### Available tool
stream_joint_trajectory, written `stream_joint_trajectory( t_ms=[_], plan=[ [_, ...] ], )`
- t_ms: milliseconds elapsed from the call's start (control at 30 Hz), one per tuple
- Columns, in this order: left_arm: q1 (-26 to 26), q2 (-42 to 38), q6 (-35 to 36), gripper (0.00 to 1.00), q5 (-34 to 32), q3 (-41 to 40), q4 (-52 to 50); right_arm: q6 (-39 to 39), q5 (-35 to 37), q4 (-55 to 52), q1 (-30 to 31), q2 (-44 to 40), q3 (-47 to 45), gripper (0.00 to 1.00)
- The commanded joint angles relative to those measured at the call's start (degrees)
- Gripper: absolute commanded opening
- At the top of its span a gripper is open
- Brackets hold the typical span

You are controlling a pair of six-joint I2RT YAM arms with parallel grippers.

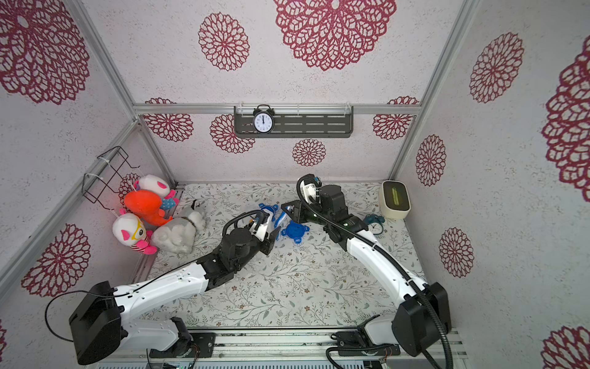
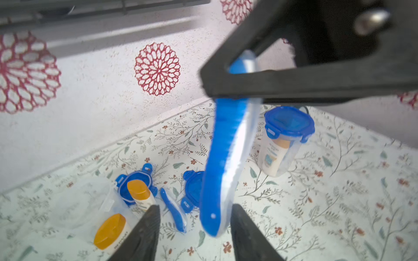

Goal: Pack away toiletry kits
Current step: Place the toiletry item into the container.

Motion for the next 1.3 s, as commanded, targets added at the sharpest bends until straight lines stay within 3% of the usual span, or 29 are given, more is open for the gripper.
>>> stream_joint_trajectory(
  t_ms=[0,233,367,500,1000,1267],
  plan=[
    [3.7,-6.5,-6.0,0.63,2.7,-2.5,-1.5,-4.3,4.2,-0.2,0.3,2.0,4.1,0.14],
    [18.3,-20.7,-18.1,0.66,6.1,-3.6,-18.9,-9.0,2.9,6.0,4.7,6.9,5.8,0.14],
    [27.6,-21.2,-24.6,0.61,11.1,-0.9,-30.5,-13.1,3.8,7.3,9.4,10.4,7.2,0.14],
    [33.0,-20.7,-28.0,0.56,18.9,-3.2,-29.9,-17.9,5.2,8.2,13.1,13.7,8.4,0.15],
    [36.2,-17.1,-28.2,0.55,25.8,-6.9,-24.5,-30.4,13.1,8.0,16.8,22.5,14.1,0.15],
    [36.8,-15.4,-28.4,0.55,27.0,-6.9,-22.6,-33.1,12.0,5.8,17.0,24.9,15.4,0.15]
  ],
)
